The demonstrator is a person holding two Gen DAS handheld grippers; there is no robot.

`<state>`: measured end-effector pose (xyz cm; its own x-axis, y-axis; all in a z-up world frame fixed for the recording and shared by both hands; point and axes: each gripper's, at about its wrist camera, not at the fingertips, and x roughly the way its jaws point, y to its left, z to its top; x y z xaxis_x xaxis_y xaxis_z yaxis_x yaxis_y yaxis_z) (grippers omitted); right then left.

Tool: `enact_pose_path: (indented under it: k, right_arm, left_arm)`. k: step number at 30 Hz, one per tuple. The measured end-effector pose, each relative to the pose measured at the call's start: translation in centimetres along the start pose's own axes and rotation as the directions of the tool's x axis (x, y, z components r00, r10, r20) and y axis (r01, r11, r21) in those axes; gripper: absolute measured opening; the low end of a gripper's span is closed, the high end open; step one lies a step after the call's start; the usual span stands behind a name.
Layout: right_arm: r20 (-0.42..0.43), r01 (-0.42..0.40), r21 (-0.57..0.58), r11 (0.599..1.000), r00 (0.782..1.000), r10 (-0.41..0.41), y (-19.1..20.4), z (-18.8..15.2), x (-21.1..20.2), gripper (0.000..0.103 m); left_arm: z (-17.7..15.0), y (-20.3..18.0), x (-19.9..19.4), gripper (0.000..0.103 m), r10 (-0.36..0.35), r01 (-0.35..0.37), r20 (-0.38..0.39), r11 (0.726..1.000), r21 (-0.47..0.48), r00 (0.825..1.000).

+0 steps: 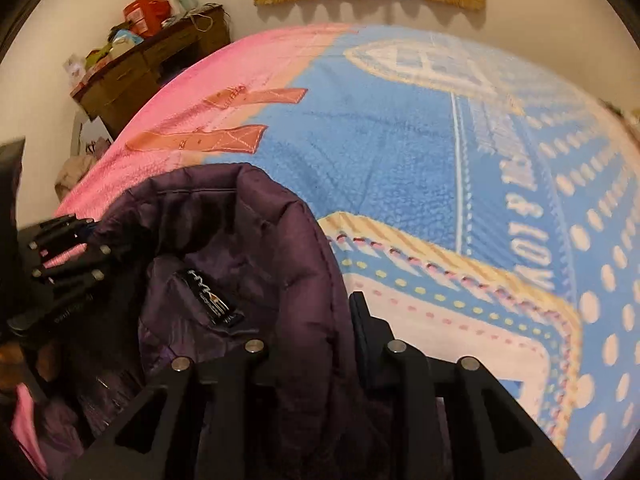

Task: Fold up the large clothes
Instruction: 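Lift the collar edge with both tools and fold it toward the hem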

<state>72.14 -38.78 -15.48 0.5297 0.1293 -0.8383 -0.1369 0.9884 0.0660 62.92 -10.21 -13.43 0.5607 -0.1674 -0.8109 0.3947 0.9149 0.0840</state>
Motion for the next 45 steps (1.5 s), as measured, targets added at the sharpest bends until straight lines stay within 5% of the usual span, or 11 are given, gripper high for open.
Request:
enact_pose_path:
  k: [4,16,24,31,34,45]
  right_arm:
    - [0.049,0.013,-0.015,1.0,0.999,-0.012,1.0,-1.6,-2.7,0.019]
    - [0.112,0.052,-0.099,0.994,0.993,-0.04,2.5,-5.4,-7.5,0.012]
    - [0.111,0.092,-0.173,0.981,0.991,-0.073,3.0,-9.0,-8.0,0.012]
    - [0.076,0.11,-0.222,0.969,0.993,-0.095,2.7,-11.5,-7.4,0.012]
    - [0.061,0.13,-0.239,0.962,0.991,-0.119,2.8,-12.0,-7.1,0.012]
    - [0.039,0.195,-0.329,0.924,0.98,-0.193,3.7,-13.8,-6.1,0.011]
  left_arm:
    - [-0.5,-1.1,-2.6,0.017,0.07,-0.078,0.097,0.993,0.086,0.993]
    - [-3.3,-1.1,-8.2,0.013,0.098,-0.14,0.221,0.973,0.183,0.97]
    - [-7.0,-2.4,-8.7,0.013,0.163,-0.279,0.337,0.901,0.332,0.927]
    - [-9.0,-2.7,-8.3,0.012,0.174,-0.325,0.368,0.857,0.401,0.913]
    - [-9.9,-3.4,-8.4,0.012,0.176,-0.356,0.394,0.821,0.447,0.902]
    - [-13.9,-5.4,-6.2,0.012,0.215,-0.515,0.496,0.596,0.616,0.841]
